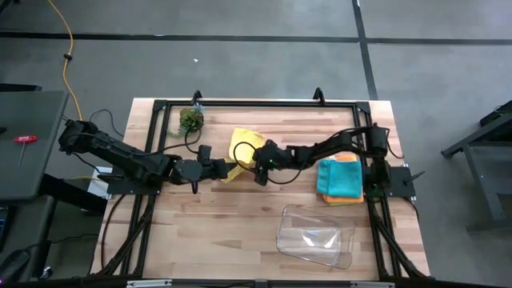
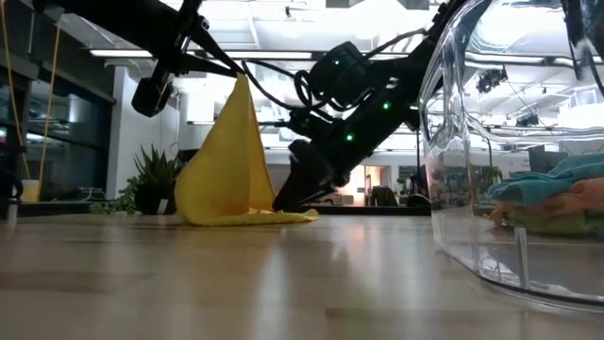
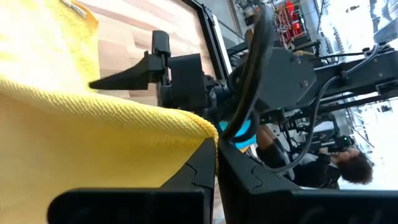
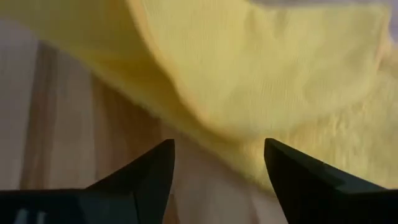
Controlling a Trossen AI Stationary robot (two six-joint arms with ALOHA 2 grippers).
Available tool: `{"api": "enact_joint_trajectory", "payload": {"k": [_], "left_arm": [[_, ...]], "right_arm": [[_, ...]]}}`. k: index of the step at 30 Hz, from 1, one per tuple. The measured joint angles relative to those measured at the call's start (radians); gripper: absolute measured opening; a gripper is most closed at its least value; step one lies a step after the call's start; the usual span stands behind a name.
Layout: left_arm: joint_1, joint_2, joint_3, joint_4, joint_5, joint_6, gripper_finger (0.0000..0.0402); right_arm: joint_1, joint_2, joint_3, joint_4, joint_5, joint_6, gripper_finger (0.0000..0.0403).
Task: Fold microfiber towels
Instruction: Fold the yellow cloth
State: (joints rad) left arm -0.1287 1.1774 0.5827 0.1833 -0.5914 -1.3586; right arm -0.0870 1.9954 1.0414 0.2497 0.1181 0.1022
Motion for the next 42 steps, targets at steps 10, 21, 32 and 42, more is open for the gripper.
{"api": "enact_joint_trajectory", "payload": {"k": [10,21,32,42], "left_arm": [[0.000,0.000,0.000,0.008,0.003,-0.003,0.0000],[0.000,0.000,0.000,0.129,0.012,0.000,0.0000],[0.000,0.000,0.000,0.262,0.051,0.048,0.0000],[0.000,0.000,0.000,0.300,0.065,0.072,0.0000]], "right_arm": [[0.010,0.016,0.001,0.098,0.168,-0.066,0.0241],[-0.014,0.016,0.001,0.098,0.292,-0.105,0.0240],[-0.018,0.016,0.001,0.129,0.287,-0.023,0.0240],[-0.017,0.023,0.000,0.045,0.265,0.093,0.0239]]}}
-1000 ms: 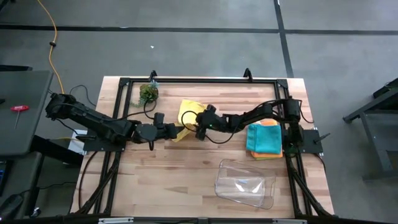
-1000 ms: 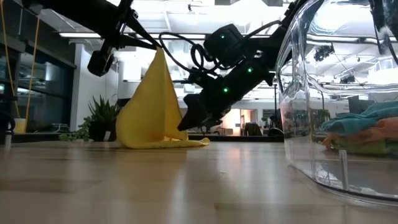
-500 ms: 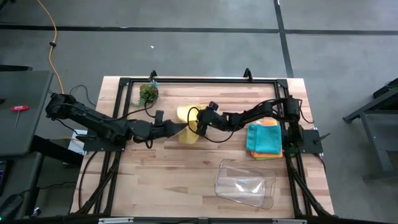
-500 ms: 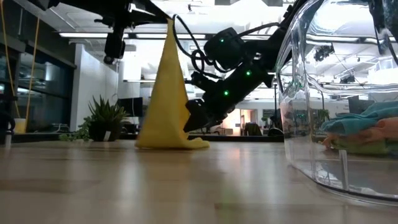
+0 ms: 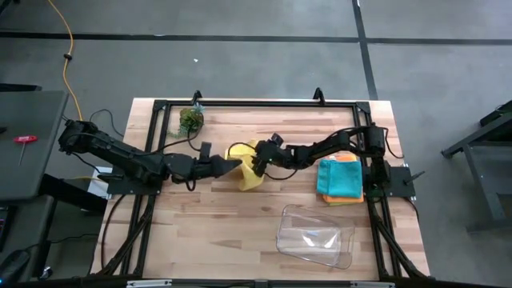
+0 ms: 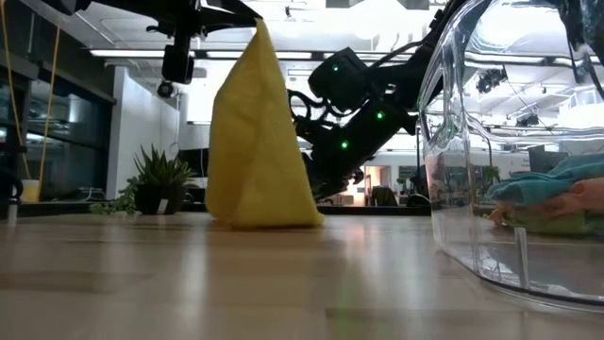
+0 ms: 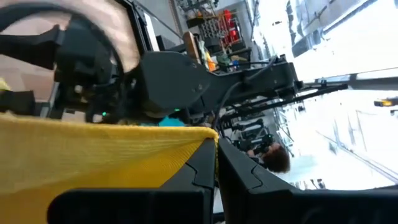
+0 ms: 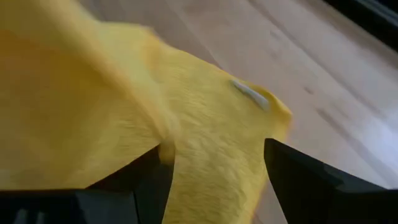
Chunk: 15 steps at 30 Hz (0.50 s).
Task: Fold microfiber towels
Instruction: Fold the yellow cloth
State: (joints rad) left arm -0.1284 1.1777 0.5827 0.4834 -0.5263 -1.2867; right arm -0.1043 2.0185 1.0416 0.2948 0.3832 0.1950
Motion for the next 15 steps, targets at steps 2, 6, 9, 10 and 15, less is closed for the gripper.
{"api": "enact_joint_trajectory", "payload": {"k": [2,6,9,10,15], "left_arm": [[0.000,0.000,0.000,0.000,0.017,0.007,0.0000],[0.000,0.000,0.000,0.000,0.032,0.008,0.0000],[0.000,0.000,0.000,0.000,0.032,0.008,0.0000],[0.000,0.000,0.000,0.000,0.032,0.008,0.0000],[0.000,0.000,0.000,0.000,0.055,0.026,0.0000]], "right_arm": [[0.000,0.001,-0.001,0.002,-0.008,0.007,0.0233],[0.000,0.000,-0.001,0.015,-0.016,0.007,0.0195],[0.000,0.000,-0.001,0.020,-0.029,0.007,0.0149],[0.000,0.000,-0.001,0.017,-0.040,0.007,0.0133],[-0.005,0.000,-0.001,0.024,-0.074,0.040,0.0032]]}}
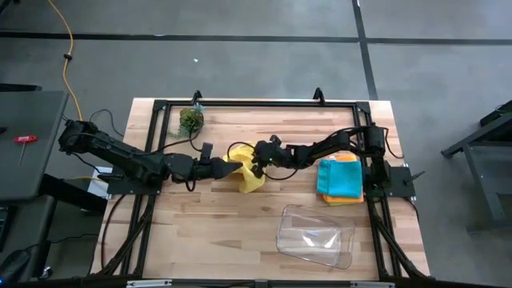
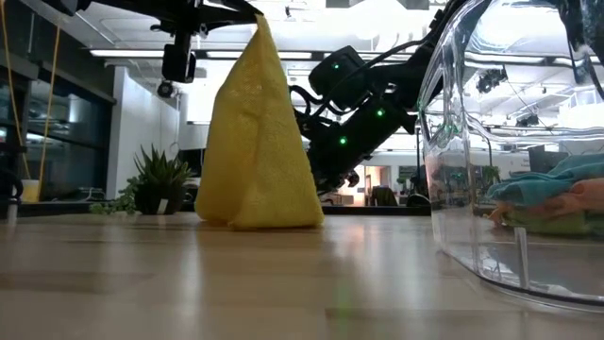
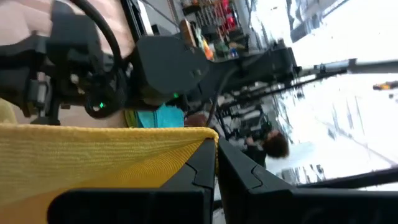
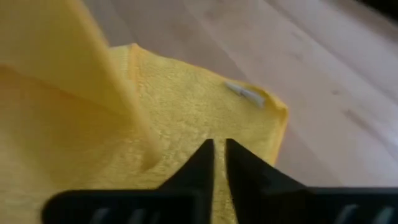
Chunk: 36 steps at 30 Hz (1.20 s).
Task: Fold microfiber towels
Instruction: Fold the yellow cloth
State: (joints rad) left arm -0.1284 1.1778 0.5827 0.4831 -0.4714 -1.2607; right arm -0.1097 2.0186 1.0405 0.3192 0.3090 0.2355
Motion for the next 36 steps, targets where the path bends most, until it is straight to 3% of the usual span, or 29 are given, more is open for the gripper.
{"api": "enact_joint_trajectory", "payload": {"k": [2,11,17,24,32,36], "left_arm": [[0.000,0.000,0.000,-0.003,0.031,0.011,0.0000],[-0.005,0.000,0.000,-0.109,0.195,0.061,0.0000],[-0.005,0.000,0.000,-0.216,0.249,0.067,0.0000],[-0.019,0.000,0.000,-0.392,0.353,0.123,0.0000],[-0.091,0.000,0.000,-0.659,0.320,0.099,0.0000],[-0.110,0.011,0.000,-0.682,0.274,0.078,0.0000]], "right_arm": [[-0.012,0.000,0.000,0.000,-0.048,0.026,0.0009],[-0.116,-0.103,-0.006,-0.049,-0.136,0.012,0.0001],[-0.190,-0.208,-0.010,-0.125,-0.211,-0.036,0.0000],[-0.236,-0.250,-0.010,-0.237,-0.567,0.023,0.0000],[-0.193,-0.188,-0.009,-0.222,-0.681,0.136,0.0006],[-0.169,-0.113,-0.007,-0.159,-0.752,0.202,0.0051]]}}
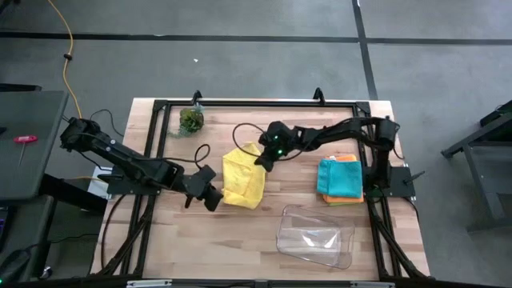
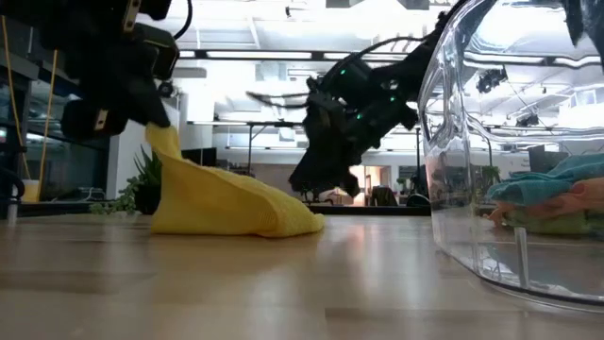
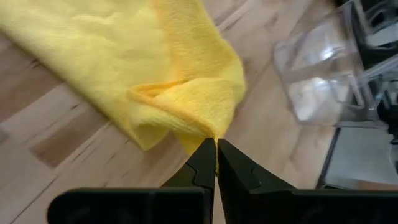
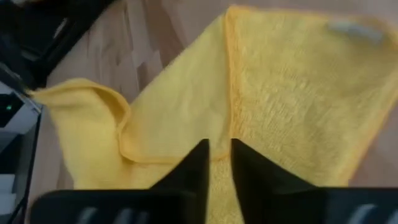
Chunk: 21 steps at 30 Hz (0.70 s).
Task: Fold microfiber towels
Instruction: Fold the yellow cloth
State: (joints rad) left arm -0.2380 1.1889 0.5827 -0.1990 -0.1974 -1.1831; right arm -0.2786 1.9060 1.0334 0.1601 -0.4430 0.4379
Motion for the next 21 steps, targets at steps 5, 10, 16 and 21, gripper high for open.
{"api": "enact_joint_trajectory", "payload": {"k": [5,10,16,21], "left_arm": [[-0.001,-0.001,0.000,0.008,-0.006,-0.017,0.0000],[-0.001,-0.001,0.000,0.008,-0.006,-0.018,0.0000],[-0.001,-0.001,0.000,0.008,-0.009,-0.018,0.0000],[-0.001,-0.001,0.000,0.007,-0.018,-0.018,0.0000]], "right_arm": [[0.029,0.080,0.072,0.002,-0.016,-0.016,0.0146],[0.041,0.116,0.163,-0.081,0.011,-0.199,0.0209],[0.038,0.119,0.197,-0.189,0.068,-0.420,0.0214],[0.068,0.128,0.196,-0.223,0.051,-0.598,0.0203]]}}
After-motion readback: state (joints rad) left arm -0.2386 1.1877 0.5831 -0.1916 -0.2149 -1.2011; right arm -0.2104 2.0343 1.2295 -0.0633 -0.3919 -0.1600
